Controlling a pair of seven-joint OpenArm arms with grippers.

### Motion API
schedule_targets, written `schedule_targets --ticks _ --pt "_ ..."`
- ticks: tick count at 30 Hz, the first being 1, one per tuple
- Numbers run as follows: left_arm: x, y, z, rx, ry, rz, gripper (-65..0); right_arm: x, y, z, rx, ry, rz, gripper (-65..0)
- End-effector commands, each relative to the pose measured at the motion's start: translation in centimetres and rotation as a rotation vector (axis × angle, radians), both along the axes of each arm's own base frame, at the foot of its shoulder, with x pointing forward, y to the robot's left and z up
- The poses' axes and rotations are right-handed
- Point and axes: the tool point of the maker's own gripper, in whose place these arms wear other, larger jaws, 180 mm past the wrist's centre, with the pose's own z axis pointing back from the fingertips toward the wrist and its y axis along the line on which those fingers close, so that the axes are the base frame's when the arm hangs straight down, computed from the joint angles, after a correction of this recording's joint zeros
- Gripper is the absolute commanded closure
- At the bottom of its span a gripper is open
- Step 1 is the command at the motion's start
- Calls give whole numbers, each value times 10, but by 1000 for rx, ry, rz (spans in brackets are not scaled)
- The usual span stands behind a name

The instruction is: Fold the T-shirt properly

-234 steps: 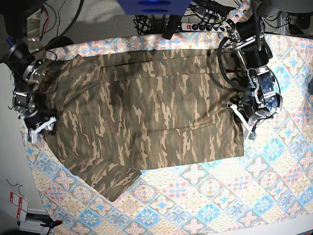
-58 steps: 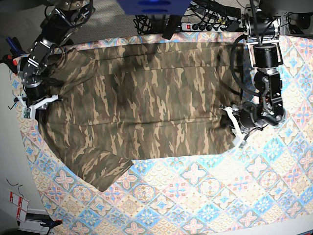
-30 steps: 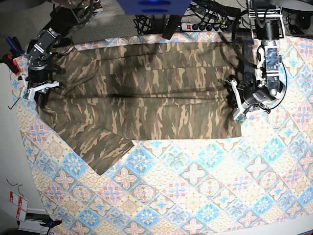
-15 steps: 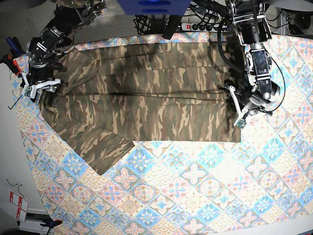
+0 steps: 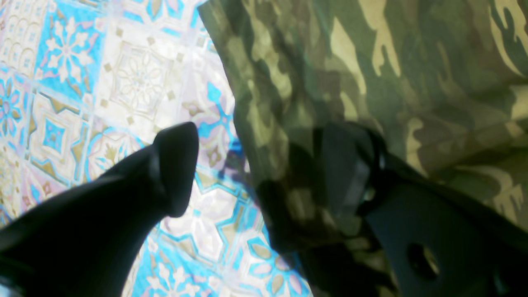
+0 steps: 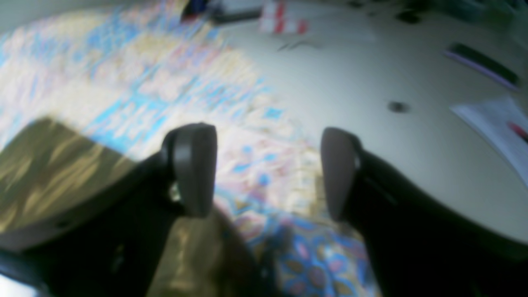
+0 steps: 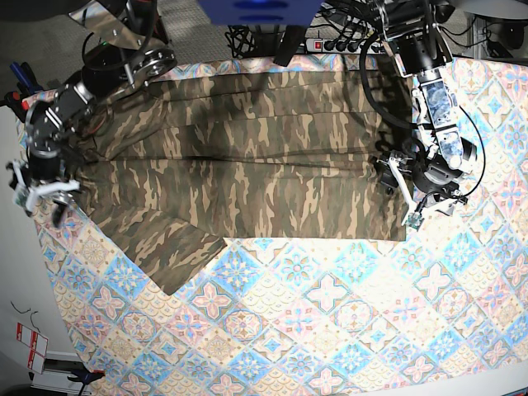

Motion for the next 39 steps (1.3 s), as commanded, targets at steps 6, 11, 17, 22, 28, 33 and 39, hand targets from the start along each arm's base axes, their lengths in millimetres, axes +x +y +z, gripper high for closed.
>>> schedule_targets --ticks 6,11,17,22,28,33,39 --pt "11 4 13 9 -49 1 -459 55 0 15 38 -6 74 -389" --pt "8 4 11 10 -38 2 -459 74 -17 -1 137 28 97 -389" --pt "7 4 10 11 -34 3 -456 76 -33 -26 270 89 114 -389" --pt "7 -3 8 -5 -32 4 -455 75 -22 -40 296 123 167 -389" --pt "6 -5 7 -10 -30 4 -456 70 7 -64 296 230 266 -389" --pt "-2 -4 2 -8 -12 4 -455 62 29 -83 305 307 329 -389" --pt "-10 -2 -3 -2 6 5 -455 52 50 -101 302 387 398 -389"
